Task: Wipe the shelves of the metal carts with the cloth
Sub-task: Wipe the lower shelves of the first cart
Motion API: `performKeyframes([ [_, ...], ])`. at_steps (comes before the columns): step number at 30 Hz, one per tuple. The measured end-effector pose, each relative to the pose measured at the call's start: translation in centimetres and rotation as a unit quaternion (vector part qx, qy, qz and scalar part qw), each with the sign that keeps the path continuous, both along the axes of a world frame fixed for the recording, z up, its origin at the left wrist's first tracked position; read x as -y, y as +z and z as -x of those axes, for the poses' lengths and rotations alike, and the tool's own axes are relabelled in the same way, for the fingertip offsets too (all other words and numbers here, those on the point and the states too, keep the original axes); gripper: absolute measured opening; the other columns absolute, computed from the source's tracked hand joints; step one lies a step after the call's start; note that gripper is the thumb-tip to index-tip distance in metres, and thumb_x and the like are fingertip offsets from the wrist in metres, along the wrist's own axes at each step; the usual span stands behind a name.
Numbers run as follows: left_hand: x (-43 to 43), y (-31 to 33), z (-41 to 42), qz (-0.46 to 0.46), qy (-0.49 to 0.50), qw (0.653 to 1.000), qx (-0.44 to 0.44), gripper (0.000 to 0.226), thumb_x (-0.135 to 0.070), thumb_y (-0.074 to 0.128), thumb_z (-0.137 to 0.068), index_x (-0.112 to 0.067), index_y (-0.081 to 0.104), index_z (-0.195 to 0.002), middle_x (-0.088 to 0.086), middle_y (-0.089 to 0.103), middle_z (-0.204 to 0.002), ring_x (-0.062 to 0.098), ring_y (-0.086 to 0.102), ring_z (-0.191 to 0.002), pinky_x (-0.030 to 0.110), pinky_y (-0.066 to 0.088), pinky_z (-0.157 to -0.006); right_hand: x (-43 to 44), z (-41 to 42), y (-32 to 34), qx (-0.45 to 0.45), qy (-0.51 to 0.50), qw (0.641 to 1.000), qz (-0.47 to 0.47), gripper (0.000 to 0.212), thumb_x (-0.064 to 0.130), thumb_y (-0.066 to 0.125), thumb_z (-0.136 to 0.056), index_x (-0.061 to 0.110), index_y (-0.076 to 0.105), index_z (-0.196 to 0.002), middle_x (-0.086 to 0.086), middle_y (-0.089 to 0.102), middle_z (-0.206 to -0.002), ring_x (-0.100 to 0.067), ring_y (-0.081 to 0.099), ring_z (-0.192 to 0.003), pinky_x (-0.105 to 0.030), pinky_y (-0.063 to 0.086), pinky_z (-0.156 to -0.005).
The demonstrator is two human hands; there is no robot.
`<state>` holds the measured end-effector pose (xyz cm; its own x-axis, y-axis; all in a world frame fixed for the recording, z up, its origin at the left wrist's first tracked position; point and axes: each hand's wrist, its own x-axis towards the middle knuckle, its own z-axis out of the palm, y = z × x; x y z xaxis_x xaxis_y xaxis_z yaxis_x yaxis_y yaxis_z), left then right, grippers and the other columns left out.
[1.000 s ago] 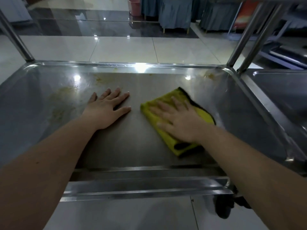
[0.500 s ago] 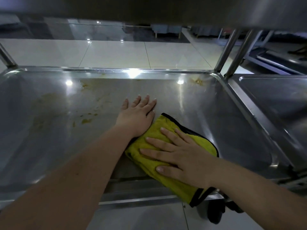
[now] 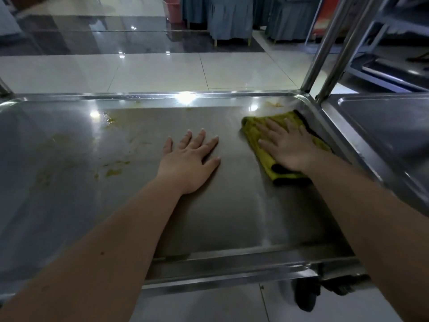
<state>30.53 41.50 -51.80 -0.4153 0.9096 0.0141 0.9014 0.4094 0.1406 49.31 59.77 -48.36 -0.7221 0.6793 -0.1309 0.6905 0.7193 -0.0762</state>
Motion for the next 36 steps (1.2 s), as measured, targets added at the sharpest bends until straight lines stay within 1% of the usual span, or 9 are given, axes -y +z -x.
performKeyframes([
  [3,-0.1,-0.2,0.1,-0.001,0.001,1.0,-0.004,0.062,-0.071,0.009,-0.088,-0.056,-0.001,-0.147,-0.017,-0.001,-0.162,0.014,-0.002,-0.15,0.053,-0.003,-0.116,8.0,-6.1,-1.0,-0.019,0.154,0.987,-0.043,0.055,0.066,0.005,-0.095,0.056,-0.013,-0.145,0.019,-0.009,-0.161,-0.027,-0.008,-0.15,-0.05,-0.002,-0.119],
  [5,-0.1,-0.3,0.1,-0.002,-0.001,1.0,-0.004,0.062,-0.071,0.009,-0.088,-0.056,-0.001,-0.147,-0.017,-0.002,-0.162,0.014,-0.002,-0.15,0.053,-0.003,-0.116,11.9,-9.7,-1.1,-0.042,0.256,0.966,0.023,0.053,0.066,0.01,-0.097,0.056,-0.002,-0.148,0.022,-0.006,-0.161,-0.02,-0.014,-0.149,-0.043,-0.011,-0.117],
  [8,0.1,-0.3,-0.1,-0.003,-0.003,1.0,-0.005,0.061,-0.07,0.009,-0.09,-0.055,-0.001,-0.148,-0.016,-0.003,-0.162,0.013,-0.003,-0.15,0.052,-0.004,-0.116,9.9,-10.4,-0.4,-0.044,0.293,0.954,0.03,0.054,0.065,0.019,-0.098,0.054,0.005,-0.149,0.026,-0.003,-0.16,-0.015,-0.012,-0.149,-0.032,-0.012,-0.116],
  [12,0.3,0.1,-0.1,0.002,-0.006,1.0,-0.003,0.06,-0.07,0.008,-0.09,-0.055,-0.003,-0.147,-0.017,-0.004,-0.161,0.013,-0.004,-0.149,0.051,-0.006,-0.117,-0.5,-6.1,0.0,-0.029,0.101,0.993,-0.046,0.053,0.05,0.026,-0.102,0.037,0.013,-0.151,0.007,0.012,-0.162,-0.026,0.008,-0.149,-0.036,0.0,-0.12],
  [17,0.2,0.1,-0.1,0.004,-0.002,1.0,-0.002,0.06,-0.07,0.009,-0.09,-0.055,-0.002,-0.147,-0.016,-0.003,-0.162,0.013,-0.003,-0.149,0.052,-0.005,-0.117,-7.3,-2.9,-0.4,0.008,-0.136,0.99,-0.019,0.057,0.062,0.011,-0.097,0.048,0.002,-0.151,0.013,-0.003,-0.163,-0.029,-0.006,-0.149,-0.056,-0.003,-0.118],
  [23,0.0,0.2,0.1,0.009,0.002,1.0,-0.001,0.059,-0.068,0.011,-0.092,-0.055,0.0,-0.148,-0.015,-0.002,-0.162,0.014,-0.001,-0.15,0.053,-0.002,-0.117,-0.3,-8.0,-0.7,-0.006,-0.092,0.996,0.002,0.056,0.066,0.007,-0.093,0.056,-0.007,-0.146,0.018,-0.004,-0.162,-0.026,-0.004,-0.149,-0.052,-0.004,-0.118],
  [26,0.1,0.1,0.0,0.005,-0.004,1.0,0.001,0.059,-0.068,0.011,-0.092,-0.054,0.001,-0.148,-0.015,-0.002,-0.162,0.015,-0.001,-0.15,0.054,-0.002,-0.117,5.7,-13.9,-1.1,-0.02,-0.05,0.998,0.01,0.054,0.078,-0.001,-0.08,0.072,-0.02,-0.131,0.035,-0.016,-0.151,-0.016,-0.008,-0.148,-0.046,-0.004,-0.118],
  [30,0.2,0.5,-0.2,0.017,-0.009,1.0,-0.005,0.059,-0.066,0.013,-0.093,-0.051,0.003,-0.149,-0.013,-0.001,-0.162,0.016,-0.001,-0.15,0.054,-0.002,-0.116,7.5,-15.5,-0.8,-0.012,-0.055,0.998,0.02,0.053,0.079,0.003,-0.084,0.07,-0.016,-0.133,0.036,-0.019,-0.147,-0.014,-0.014,-0.148,-0.045,-0.006,-0.118],
  [36,1.8,2.0,1.4,-0.122,-0.045,0.97,0.206,0.046,-0.039,0.033,-0.101,-0.042,0.031,-0.148,-0.009,0.015,-0.161,0.012,0.001,-0.149,0.043,-0.01,-0.117,7.2,-14.5,-0.6,-0.006,-0.099,0.995,0.03,0.053,0.065,0.015,-0.093,0.062,-0.006,-0.141,0.026,-0.01,-0.159,-0.017,-0.011,-0.149,-0.047,-0.005,-0.119],
])
